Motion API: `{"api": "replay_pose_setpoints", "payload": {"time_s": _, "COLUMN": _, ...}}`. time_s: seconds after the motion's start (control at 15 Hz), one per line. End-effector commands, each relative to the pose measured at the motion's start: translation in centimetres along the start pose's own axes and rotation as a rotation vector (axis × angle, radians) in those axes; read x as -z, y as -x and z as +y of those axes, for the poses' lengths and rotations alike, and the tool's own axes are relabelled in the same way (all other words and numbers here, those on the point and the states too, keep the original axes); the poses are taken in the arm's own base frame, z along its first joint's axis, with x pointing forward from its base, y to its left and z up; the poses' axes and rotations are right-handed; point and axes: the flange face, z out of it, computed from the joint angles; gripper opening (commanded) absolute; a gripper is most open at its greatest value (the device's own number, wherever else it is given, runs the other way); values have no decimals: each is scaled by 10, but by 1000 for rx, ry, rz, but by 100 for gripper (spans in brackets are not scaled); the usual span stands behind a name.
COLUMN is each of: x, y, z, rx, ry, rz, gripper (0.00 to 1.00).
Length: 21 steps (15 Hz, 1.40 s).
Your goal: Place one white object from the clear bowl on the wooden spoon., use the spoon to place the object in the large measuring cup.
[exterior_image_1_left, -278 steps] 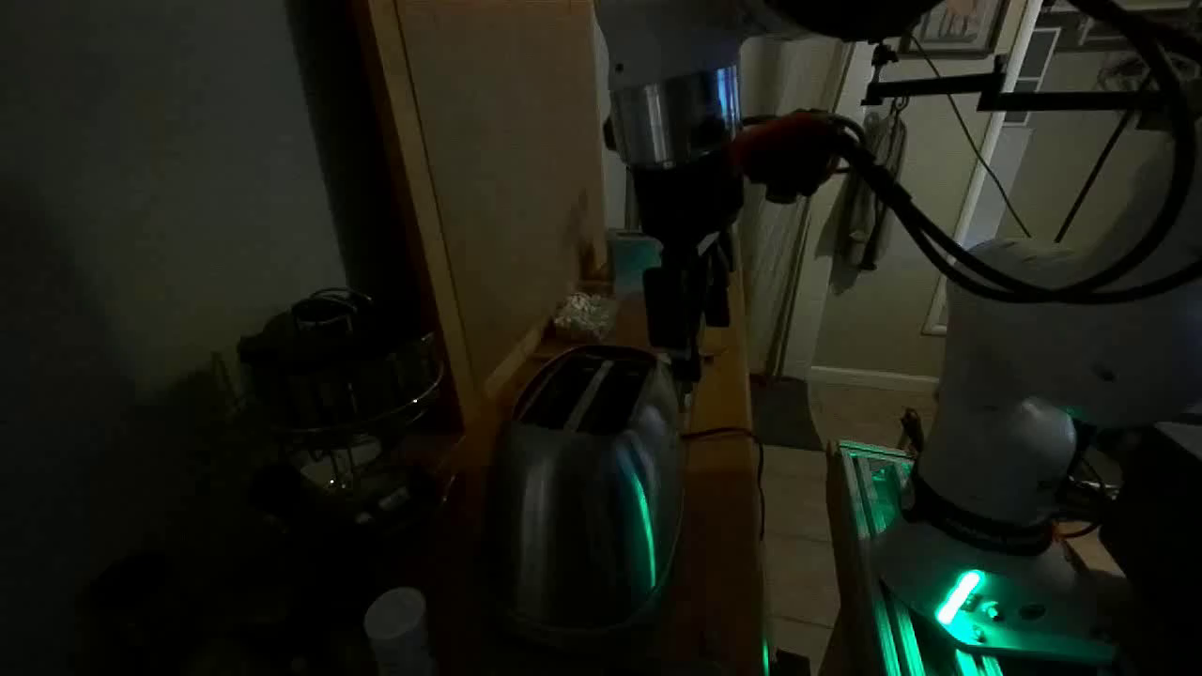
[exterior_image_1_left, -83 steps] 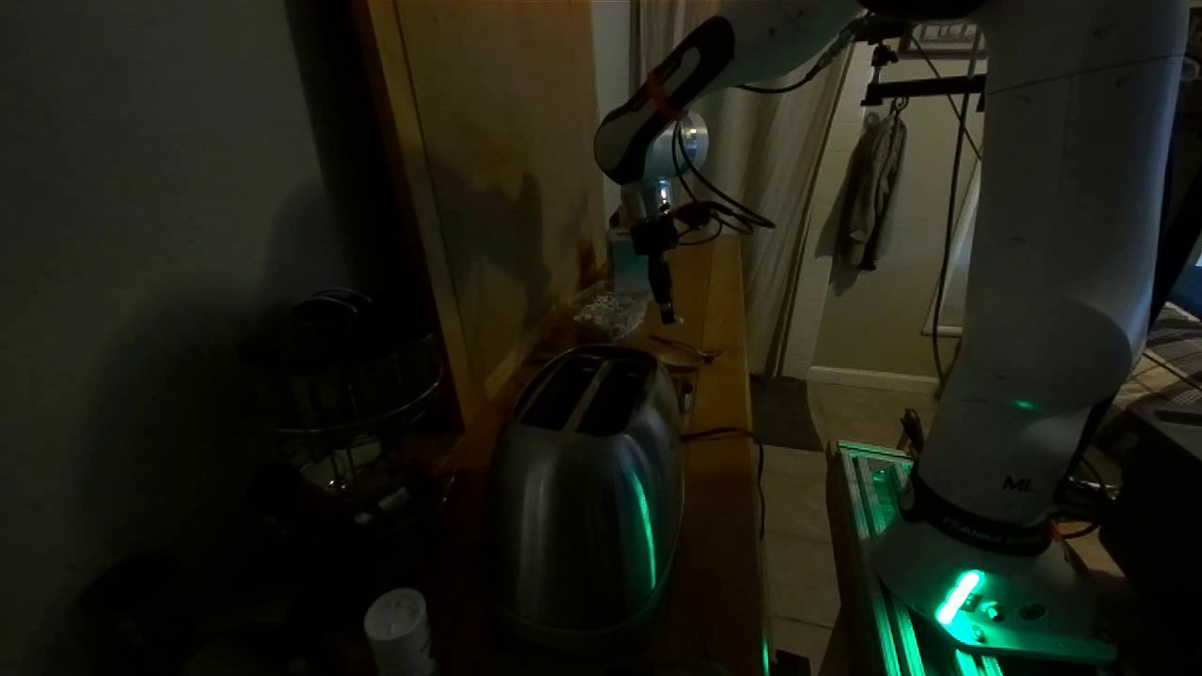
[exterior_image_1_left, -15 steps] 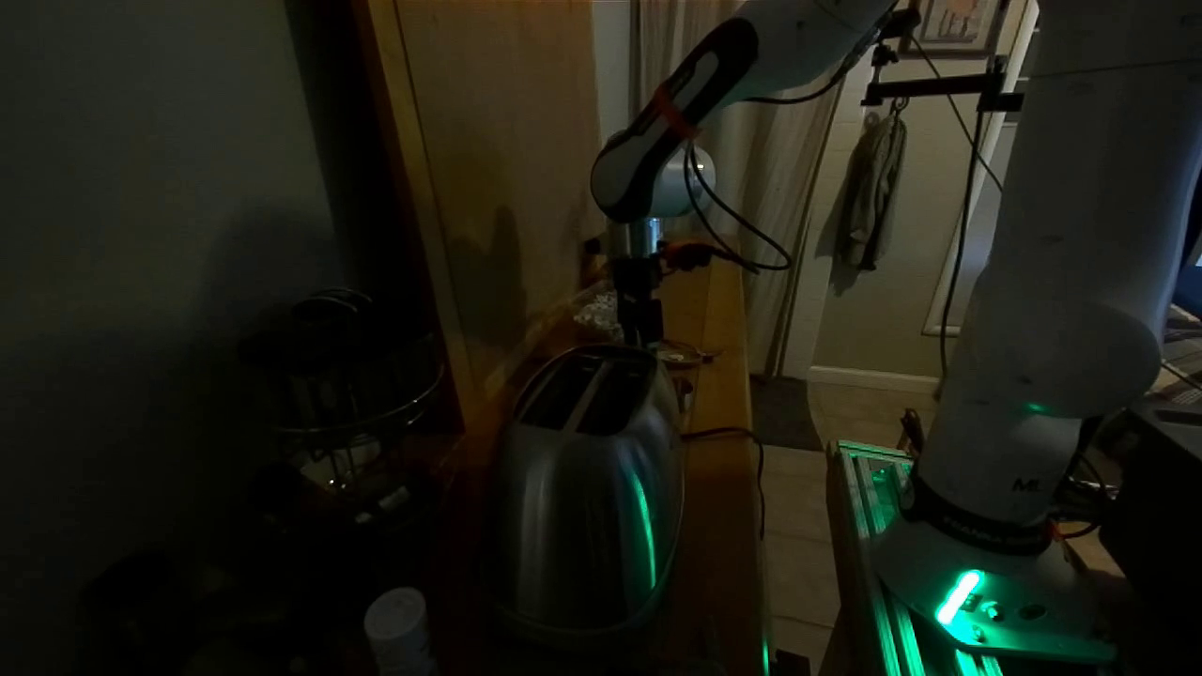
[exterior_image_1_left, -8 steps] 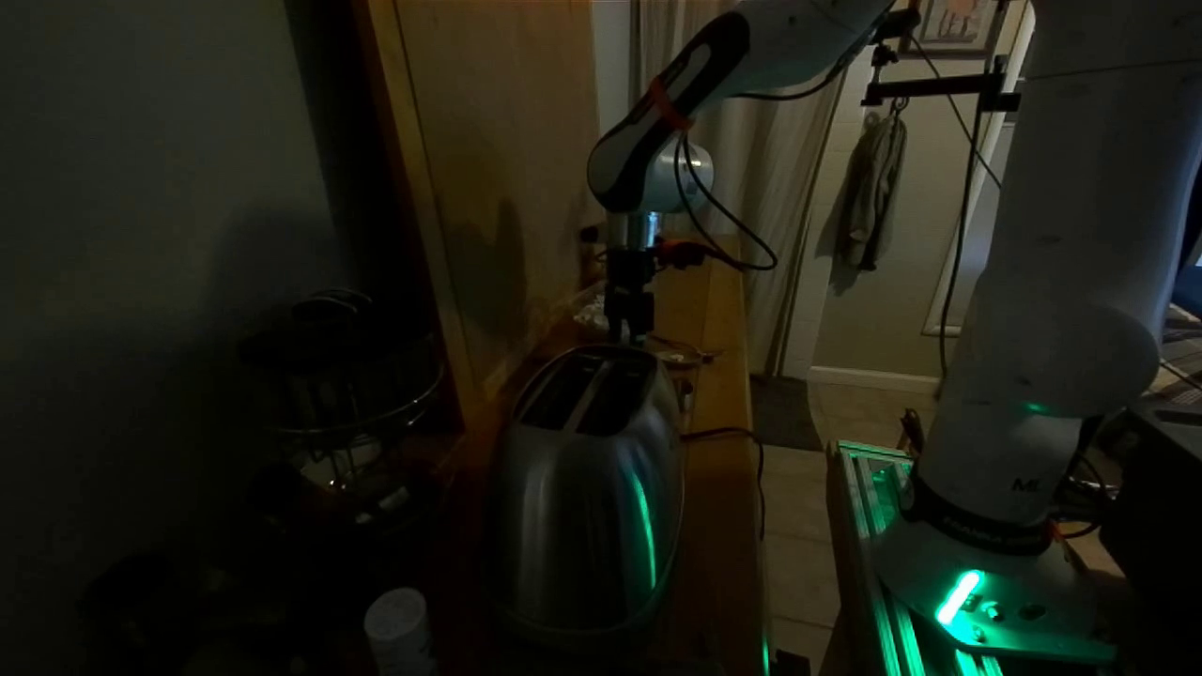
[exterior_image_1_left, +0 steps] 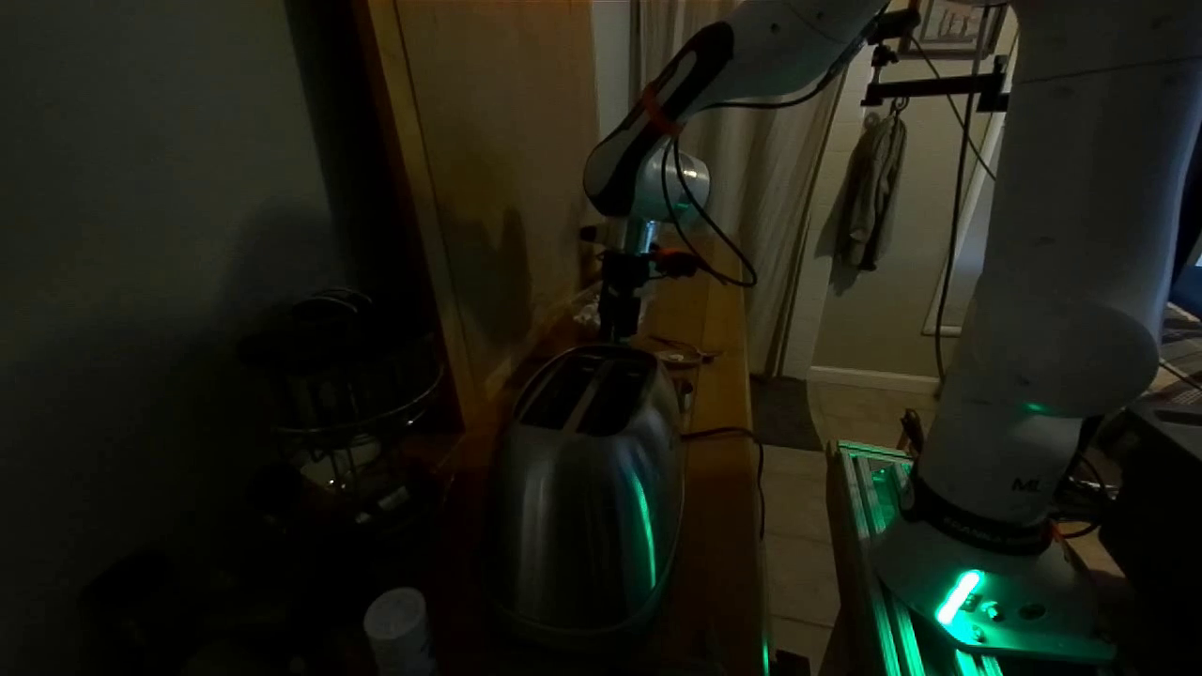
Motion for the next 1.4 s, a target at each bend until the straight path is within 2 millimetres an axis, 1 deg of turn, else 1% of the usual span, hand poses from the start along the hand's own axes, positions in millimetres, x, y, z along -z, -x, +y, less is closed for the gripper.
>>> {"api": "replay_pose_setpoints", "payload": {"time_s": 0.0, "x": -10, "y": -3, "z": 11, "rx": -43, "ry": 43, "rz": 48, "gripper": 100}}
{"api": "replay_pose_setpoints", "payload": {"time_s": 0.13, "x": -15, "y": -5, "z": 13, "rx": -53, "ry": 62, "rz": 56, "gripper": 100}}
{"api": "replay_pose_setpoints", "payload": {"time_s": 0.2, "x": -17, "y": -5, "z": 14, "rx": -59, "ry": 66, "rz": 58, "gripper": 98}}
{"api": "replay_pose_setpoints", "payload": {"time_s": 0.27, "x": -19, "y": -6, "z": 15, "rx": -62, "ry": 72, "rz": 57, "gripper": 91}}
{"api": "replay_pose_setpoints", "payload": {"time_s": 0.4, "x": -22, "y": -7, "z": 16, "rx": -63, "ry": 85, "rz": 56, "gripper": 69}}
{"api": "replay_pose_setpoints", "payload": {"time_s": 0.6, "x": -24, "y": -7, "z": 19, "rx": -69, "ry": 103, "rz": 53, "gripper": 74}}
{"api": "replay_pose_setpoints", "payload": {"time_s": 0.67, "x": -23, "y": -7, "z": 20, "rx": -71, "ry": 109, "rz": 53, "gripper": 69}}
{"api": "replay_pose_setpoints", "payload": {"time_s": 0.73, "x": -24, "y": -7, "z": 20, "rx": -72, "ry": 113, "rz": 53, "gripper": 52}}
{"api": "replay_pose_setpoints", "payload": {"time_s": 0.8, "x": -24, "y": -7, "z": 20, "rx": -74, "ry": 116, "rz": 52, "gripper": 45}}
{"api": "replay_pose_setpoints", "payload": {"time_s": 0.87, "x": -24, "y": -7, "z": 21, "rx": -74, "ry": 118, "rz": 52, "gripper": 42}}
{"api": "replay_pose_setpoints", "payload": {"time_s": 0.93, "x": -24, "y": -8, "z": 21, "rx": -76, "ry": 118, "rz": 52, "gripper": 36}}
{"api": "replay_pose_setpoints", "payload": {"time_s": 1.0, "x": -24, "y": -7, "z": 22, "rx": -77, "ry": 121, "rz": 51, "gripper": 27}}
{"api": "replay_pose_setpoints", "payload": {"time_s": 1.13, "x": -24, "y": -7, "z": 22, "rx": -80, "ry": 121, "rz": 51, "gripper": 14}}
{"api": "replay_pose_setpoints", "payload": {"time_s": 1.2, "x": -24, "y": -7, "z": 23, "rx": -83, "ry": 122, "rz": 50, "gripper": 8}}
{"api": "replay_pose_setpoints", "payload": {"time_s": 1.33, "x": -23, "y": -7, "z": 23, "rx": -88, "ry": 123, "rz": 50, "gripper": 7}}
